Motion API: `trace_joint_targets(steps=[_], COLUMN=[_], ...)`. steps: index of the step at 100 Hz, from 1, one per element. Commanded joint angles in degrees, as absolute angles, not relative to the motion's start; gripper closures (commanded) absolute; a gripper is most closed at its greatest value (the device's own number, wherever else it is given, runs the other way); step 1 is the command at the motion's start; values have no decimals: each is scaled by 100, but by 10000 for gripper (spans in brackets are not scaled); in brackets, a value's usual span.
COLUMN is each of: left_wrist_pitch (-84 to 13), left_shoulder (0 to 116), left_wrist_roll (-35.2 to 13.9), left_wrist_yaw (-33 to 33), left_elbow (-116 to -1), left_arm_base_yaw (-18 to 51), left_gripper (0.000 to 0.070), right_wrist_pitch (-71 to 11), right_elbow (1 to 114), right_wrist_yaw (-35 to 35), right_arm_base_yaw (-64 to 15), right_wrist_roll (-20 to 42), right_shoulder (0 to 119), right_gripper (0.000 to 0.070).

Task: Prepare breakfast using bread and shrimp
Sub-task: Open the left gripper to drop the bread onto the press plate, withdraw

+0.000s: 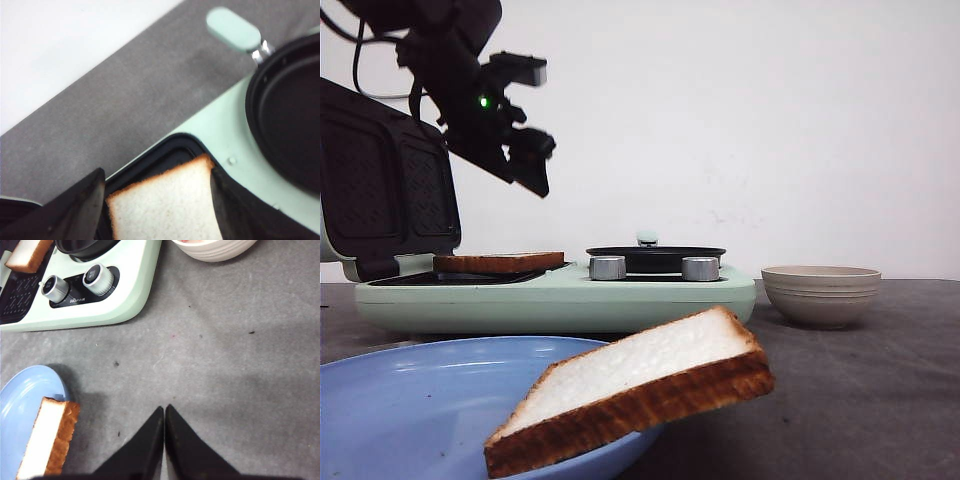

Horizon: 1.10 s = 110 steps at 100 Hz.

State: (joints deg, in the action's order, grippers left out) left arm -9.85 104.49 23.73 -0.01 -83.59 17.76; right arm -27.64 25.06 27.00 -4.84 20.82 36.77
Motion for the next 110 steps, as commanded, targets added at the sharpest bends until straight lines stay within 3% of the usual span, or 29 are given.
trace_joint_targets(steps=[1, 53, 88, 110], left_wrist_pitch=[-1090, -1651, -2471, -2198], left_shoulder=[10322, 8265, 7048, 6034], left_wrist_roll=[2038, 294, 187, 8], left_wrist_yaw=[58, 1345, 1500, 1645], left_elbow=[-8600, -8654, -8224, -7070], left_arm_base_yaw=[1800, 1448, 1247, 1188], left_gripper=[340, 345, 347, 351], right_wrist_pitch=[-2724, -2709, -2714, -2781], right_elbow=[2593, 2593, 2593, 2593], right_wrist_yaw=[2696, 2718, 3068, 3201], right_arm_base_yaw=[-491, -491, -491, -502], right_wrist_roll=[2010, 2038, 2233, 2344], right_shoulder=[3697, 3697, 3697, 3697], right_gripper=[700, 700, 700, 700])
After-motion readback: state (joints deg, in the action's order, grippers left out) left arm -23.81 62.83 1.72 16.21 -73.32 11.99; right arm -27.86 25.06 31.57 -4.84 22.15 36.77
